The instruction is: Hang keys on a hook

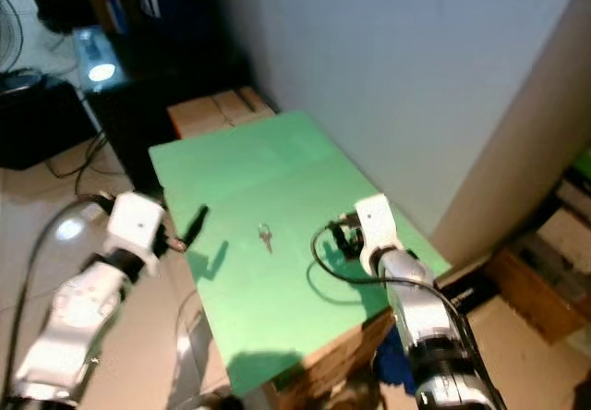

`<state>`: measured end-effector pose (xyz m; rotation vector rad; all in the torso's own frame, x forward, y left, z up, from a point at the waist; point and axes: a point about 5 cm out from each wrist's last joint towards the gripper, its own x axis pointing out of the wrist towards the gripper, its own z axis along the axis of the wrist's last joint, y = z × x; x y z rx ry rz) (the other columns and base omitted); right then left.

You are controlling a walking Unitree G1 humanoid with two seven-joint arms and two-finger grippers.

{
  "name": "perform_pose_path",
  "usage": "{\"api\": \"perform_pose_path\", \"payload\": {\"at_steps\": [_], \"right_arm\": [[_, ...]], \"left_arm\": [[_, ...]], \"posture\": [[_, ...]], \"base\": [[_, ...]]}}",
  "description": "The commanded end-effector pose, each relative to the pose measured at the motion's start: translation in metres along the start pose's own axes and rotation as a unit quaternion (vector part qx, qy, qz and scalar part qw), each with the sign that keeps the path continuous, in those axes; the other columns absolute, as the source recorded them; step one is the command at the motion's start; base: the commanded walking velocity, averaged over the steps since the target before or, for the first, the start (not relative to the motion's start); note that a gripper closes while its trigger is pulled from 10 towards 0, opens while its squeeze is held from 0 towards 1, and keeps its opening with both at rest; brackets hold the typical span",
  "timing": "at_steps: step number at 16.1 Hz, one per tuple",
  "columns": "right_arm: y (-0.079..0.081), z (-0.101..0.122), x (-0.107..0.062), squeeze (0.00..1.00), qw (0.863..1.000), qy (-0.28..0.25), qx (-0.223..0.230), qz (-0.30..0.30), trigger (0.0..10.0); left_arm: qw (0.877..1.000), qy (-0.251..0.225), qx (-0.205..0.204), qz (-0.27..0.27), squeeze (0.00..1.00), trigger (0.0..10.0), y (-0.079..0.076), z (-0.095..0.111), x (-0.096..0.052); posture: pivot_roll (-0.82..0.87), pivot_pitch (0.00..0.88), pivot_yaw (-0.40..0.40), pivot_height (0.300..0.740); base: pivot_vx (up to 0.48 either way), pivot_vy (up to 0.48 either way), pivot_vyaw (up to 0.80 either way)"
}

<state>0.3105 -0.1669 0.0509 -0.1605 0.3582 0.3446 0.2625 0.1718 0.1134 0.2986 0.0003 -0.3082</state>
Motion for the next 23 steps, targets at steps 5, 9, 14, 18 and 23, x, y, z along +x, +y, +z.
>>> {"api": "perform_pose_path", "payload": {"at_steps": [5, 9, 14, 18, 23], "right_arm": [[-0.001, 0.037, 0.032, 1.00, 0.999, -0.031, -0.029, 0.031, 10.0], [0.003, 0.067, 0.042, 1.00, 0.996, -0.076, -0.015, 0.050, 10.0], [0.020, 0.083, 0.054, 1.00, 0.994, -0.022, -0.065, 0.080, 10.0], [0.022, 0.087, 0.056, 0.00, 0.995, -0.013, -0.077, 0.068, 10.0], [0.029, 0.103, 0.059, 0.00, 0.993, -0.048, -0.084, 0.067, 10.0]], "left_arm": [[0.999, 0.000, 0.047, 0.006, 0.00, 10.0, 0.036, 0.028, -0.037], [0.998, -0.008, 0.063, 0.012, 0.00, 10.0, 0.051, 0.051, -0.063], [0.990, 0.034, 0.053, -0.127, 0.00, 10.0, 0.037, 0.068, -0.091], [0.985, 0.054, 0.068, -0.152, 0.00, 10.0, 0.037, 0.078, -0.103], [0.983, 0.077, 0.069, -0.149, 0.00, 10.0, 0.028, 0.080, -0.119]], "posture": [[0.23, 0.242, 0.092, 0.740], [0.31, 0.289, 0.094, 0.740], [0.37, 0.360, 0.085, 0.740], [0.41, 0.406, 0.090, 0.740], [0.43, 0.429, 0.090, 0.740]], "base": [[0.000, 0.000, 0.00], [0.000, 0.000, 0.00], [0.000, 0.000, 0.00], [0.000, 0.000, 0.00], [0.000, 0.000, 0.00]]}}
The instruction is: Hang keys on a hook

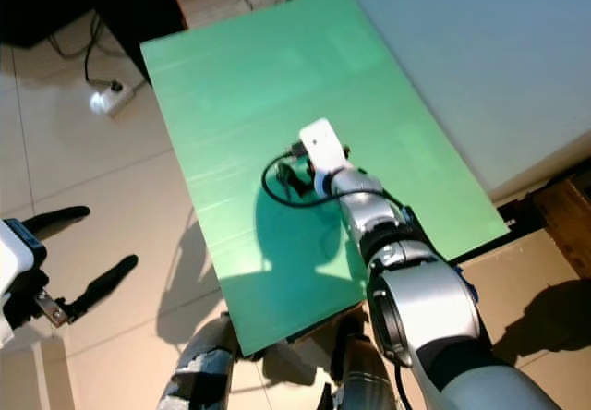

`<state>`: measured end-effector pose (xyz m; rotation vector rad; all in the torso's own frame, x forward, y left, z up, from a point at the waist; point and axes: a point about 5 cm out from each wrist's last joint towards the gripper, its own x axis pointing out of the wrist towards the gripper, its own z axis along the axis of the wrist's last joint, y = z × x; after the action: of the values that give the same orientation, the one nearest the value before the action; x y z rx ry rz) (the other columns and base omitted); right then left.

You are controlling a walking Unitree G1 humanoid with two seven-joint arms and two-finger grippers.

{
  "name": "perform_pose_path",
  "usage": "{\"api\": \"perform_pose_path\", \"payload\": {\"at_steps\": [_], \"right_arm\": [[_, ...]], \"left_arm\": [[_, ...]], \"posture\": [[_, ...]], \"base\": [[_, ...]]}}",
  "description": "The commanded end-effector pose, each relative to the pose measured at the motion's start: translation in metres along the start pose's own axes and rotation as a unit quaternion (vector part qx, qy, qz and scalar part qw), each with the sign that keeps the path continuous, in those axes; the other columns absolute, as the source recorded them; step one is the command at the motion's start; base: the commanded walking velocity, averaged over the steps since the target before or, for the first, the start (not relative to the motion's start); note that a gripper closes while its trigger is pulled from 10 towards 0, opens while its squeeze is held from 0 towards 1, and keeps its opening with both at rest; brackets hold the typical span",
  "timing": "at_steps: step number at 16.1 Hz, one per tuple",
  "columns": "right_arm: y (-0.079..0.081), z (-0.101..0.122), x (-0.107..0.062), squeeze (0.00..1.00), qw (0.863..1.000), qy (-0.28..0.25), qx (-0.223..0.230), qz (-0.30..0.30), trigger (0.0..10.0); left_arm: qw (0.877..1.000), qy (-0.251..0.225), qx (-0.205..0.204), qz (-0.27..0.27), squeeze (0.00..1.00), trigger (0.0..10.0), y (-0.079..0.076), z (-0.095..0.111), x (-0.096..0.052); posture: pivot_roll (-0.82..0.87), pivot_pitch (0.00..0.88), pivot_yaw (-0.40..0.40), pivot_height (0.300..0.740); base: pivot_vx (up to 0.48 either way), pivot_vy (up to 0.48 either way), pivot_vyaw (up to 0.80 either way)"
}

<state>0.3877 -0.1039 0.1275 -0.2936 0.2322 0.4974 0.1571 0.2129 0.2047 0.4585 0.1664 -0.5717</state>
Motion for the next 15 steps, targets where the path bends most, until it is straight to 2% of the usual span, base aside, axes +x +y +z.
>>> {"api": "perform_pose_path", "payload": {"at_steps": [1, 3, 6, 8, 10, 11, 12, 13, 14, 15], "right_arm": [[0.009, -0.001, 0.002, 0.00, 1.000, -0.005, 0.010, 0.022, 10.0], [0.015, 0.001, 0.004, 0.00, 0.999, -0.010, 0.018, 0.040, 10.0], [0.032, -0.018, 0.004, 0.00, 0.996, 0.052, -0.028, 0.066, 10.0], [0.034, -0.023, 0.004, 0.00, 0.995, 0.061, -0.043, 0.066, 10.0], [0.034, -0.028, 0.003, 0.00, 0.994, 0.071, -0.052, 0.061, 10.0], [0.033, -0.030, 0.002, 0.00, 0.994, 0.075, -0.058, 0.059, 10.0], [0.031, -0.033, 0.001, 0.00, 0.993, 0.084, -0.069, 0.053, 10.0], [0.029, -0.036, -0.001, 0.00, 0.992, 0.091, -0.073, 0.049, 4.1], [0.028, -0.037, -0.001, 0.00, 0.992, 0.093, -0.072, 0.049, 0.0], [0.029, -0.037, -0.001, 0.00, 0.992, 0.092, -0.070, 0.050, 0.0]], "left_arm": [[1.000, 0.005, -0.003, -0.010, 0.00, 10.0, -0.013, 0.002, 0.001], [1.000, 0.007, -0.011, -0.019, 0.00, 10.0, -0.031, 0.005, 0.006], [0.999, 0.006, -0.027, -0.032, 0.00, 10.0, -0.067, 0.000, 0.026], [0.999, 0.004, -0.033, -0.034, 0.00, 10.0, -0.082, 0.000, 0.039], [0.998, -0.004, -0.045, -0.039, 0.00, 10.0, -0.113, 0.010, 0.067], [0.998, -0.006, -0.048, -0.039, 0.00, 10.0, -0.123, 0.013, 0.077], [0.998, -0.006, -0.047, -0.037, 0.00, 10.0, -0.141, 0.021, 0.094], [0.998, -0.003, -0.048, -0.035, 0.00, 10.0, -0.162, 0.032, 0.118], [0.999, 0.003, -0.042, -0.033, 0.00, 10.0, -0.178, 0.041, 0.135], [0.999, 0.009, -0.037, -0.029, 0.00, 10.0, -0.188, 0.047, 0.148]], "posture": [[0.44, 0.429, 0.084, 0.740], [0.45, 0.432, 0.079, 0.740], [0.45, 0.438, 0.075, 0.740], [0.45, 0.440, 0.073, 0.740], [0.45, 0.445, 0.069, 0.740], [0.45, 0.446, 0.067, 0.740], [0.44, 0.447, 0.064, 0.740], [0.44, 0.451, 0.059, 0.740], [0.44, 0.450, 0.058, 0.740], [0.44, 0.449, 0.056, 0.740]], "base": [[0.000, 0.000, 0.00], [0.000, 0.000, 0.00], [0.000, 0.000, 0.00], [0.000, 0.000, 0.00], [0.000, 0.000, 0.00], [0.000, 0.000, 0.00], [0.000, 0.000, 0.00], [0.000, 0.000, 0.00], [0.000, 0.000, 0.00], [0.000, 0.000, 0.00]]}}
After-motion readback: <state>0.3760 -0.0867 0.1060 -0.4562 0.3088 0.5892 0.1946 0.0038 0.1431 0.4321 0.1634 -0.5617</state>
